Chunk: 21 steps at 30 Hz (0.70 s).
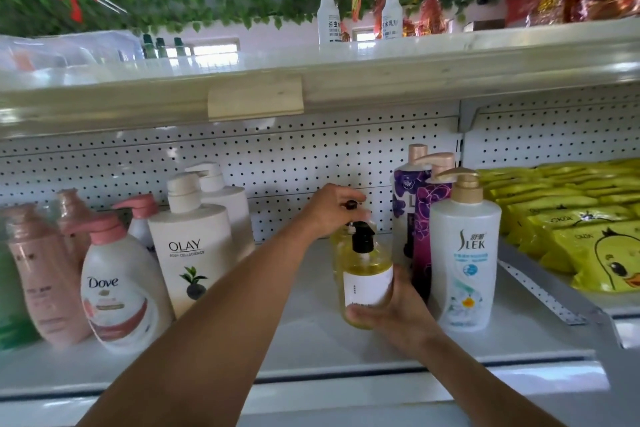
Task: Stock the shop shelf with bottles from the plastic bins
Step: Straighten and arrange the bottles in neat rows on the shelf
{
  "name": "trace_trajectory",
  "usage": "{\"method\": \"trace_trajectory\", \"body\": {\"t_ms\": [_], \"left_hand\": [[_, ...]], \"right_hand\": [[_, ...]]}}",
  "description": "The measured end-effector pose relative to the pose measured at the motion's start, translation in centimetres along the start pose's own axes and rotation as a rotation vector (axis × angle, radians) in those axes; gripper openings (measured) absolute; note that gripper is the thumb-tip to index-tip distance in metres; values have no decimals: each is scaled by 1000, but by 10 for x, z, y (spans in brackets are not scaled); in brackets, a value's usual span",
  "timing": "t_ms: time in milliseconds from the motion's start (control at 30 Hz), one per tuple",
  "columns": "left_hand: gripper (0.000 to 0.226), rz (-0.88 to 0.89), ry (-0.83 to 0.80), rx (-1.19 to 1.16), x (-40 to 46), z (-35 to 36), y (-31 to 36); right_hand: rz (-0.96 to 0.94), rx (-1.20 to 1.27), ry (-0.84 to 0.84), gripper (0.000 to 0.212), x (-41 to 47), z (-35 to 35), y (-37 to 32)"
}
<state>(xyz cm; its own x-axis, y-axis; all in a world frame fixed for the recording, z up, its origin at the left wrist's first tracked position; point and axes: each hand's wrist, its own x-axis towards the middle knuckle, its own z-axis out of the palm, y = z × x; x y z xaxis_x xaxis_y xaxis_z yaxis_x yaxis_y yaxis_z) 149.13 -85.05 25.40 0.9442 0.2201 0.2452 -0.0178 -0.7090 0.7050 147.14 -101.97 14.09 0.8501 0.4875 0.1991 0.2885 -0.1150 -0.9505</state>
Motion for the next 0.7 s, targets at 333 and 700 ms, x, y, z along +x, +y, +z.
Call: {"method": "trace_trajectory", "body": {"t_ms": [333,700], "left_hand": [[42,74,-31,174,6,-16,-10],[33,61,-70,370,-24,-61,-29]], "right_hand": [[13,-132,25,75,-3,-2,-6],[-28,-124,-69,70,-19,51,-26]]}}
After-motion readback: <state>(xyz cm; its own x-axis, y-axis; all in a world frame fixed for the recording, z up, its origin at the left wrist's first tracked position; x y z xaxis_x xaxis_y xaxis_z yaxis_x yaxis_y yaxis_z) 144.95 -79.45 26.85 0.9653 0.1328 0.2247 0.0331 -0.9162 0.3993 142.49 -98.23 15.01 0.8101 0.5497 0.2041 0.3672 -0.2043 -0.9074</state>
